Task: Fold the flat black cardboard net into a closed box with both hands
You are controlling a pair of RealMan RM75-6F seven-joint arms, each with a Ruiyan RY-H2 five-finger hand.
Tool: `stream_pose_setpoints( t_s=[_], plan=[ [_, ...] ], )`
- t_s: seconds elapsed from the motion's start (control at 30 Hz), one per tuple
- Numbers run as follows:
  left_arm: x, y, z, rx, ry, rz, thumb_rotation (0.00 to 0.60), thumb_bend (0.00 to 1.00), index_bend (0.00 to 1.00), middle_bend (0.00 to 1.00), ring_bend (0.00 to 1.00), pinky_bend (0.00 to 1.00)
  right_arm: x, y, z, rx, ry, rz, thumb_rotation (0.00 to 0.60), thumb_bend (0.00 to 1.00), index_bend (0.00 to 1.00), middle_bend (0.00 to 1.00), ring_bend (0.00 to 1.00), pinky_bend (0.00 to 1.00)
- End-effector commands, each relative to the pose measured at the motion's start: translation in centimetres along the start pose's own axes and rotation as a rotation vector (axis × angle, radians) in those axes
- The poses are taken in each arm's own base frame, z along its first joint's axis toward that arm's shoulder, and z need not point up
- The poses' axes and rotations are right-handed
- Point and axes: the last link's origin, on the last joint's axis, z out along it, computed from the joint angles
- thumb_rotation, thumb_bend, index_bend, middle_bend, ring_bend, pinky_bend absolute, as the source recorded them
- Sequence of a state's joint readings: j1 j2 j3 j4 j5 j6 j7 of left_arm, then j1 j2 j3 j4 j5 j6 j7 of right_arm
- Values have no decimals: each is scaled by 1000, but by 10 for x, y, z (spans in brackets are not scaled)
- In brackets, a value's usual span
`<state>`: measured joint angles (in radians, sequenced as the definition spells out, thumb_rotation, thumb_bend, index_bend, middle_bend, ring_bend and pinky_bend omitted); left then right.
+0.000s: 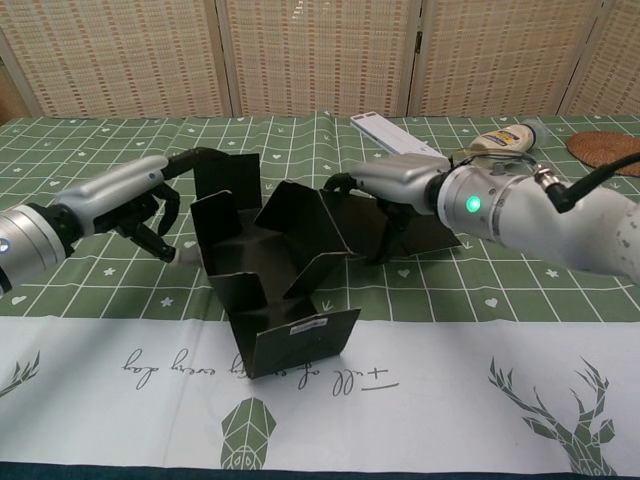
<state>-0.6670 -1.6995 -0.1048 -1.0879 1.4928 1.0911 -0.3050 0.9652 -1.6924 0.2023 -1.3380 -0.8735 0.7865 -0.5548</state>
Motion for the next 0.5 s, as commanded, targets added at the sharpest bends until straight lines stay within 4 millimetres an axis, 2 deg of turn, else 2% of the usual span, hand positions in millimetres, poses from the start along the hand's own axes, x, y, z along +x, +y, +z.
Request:
stream_pose_setpoints(
  t_s=[0.03,0.5],
  plan=[
    [-1,4,0,-15,-30,-62,600,120,0,6,648,941,5,0,1,18,-13,-22,600,256,206,298,815,955],
    [-7,3,1,4,-75,-169,600,120,0,0,631,937,23,1,4,107,-74,-154,600,256,207,289,815,955]
  ],
)
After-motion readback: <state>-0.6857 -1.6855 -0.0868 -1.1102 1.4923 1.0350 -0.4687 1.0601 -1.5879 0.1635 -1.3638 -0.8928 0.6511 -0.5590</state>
